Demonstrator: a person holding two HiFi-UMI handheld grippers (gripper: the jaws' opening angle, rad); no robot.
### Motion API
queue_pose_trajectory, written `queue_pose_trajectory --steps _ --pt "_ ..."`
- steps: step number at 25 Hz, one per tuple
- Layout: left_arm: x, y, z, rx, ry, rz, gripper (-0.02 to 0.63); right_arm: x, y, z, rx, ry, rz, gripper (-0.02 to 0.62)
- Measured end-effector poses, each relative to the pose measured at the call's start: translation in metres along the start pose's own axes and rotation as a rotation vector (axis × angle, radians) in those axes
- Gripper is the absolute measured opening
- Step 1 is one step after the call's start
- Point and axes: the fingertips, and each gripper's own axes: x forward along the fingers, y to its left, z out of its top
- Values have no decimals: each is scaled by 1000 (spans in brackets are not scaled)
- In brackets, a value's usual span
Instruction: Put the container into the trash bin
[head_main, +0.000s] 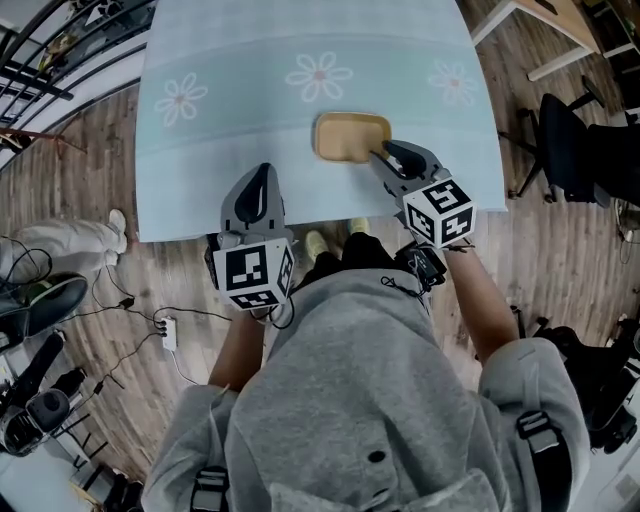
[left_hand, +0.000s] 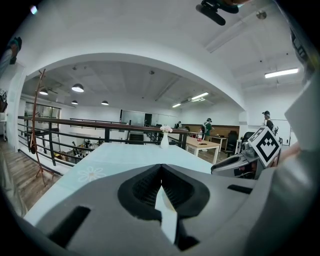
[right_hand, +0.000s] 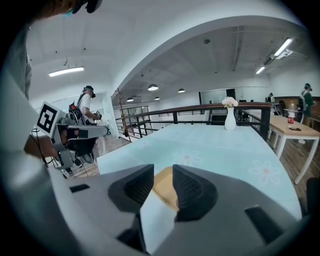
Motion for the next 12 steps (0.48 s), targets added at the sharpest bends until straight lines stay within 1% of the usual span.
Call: queue_pose_trajectory --steps 5,12 --pt "0 3 -6 -10 10 11 20 8 -2 -15 -13 50 20 124" --pt "-4 8 -9 -18 12 21 20 21 2 -38 -90 147 39 124"
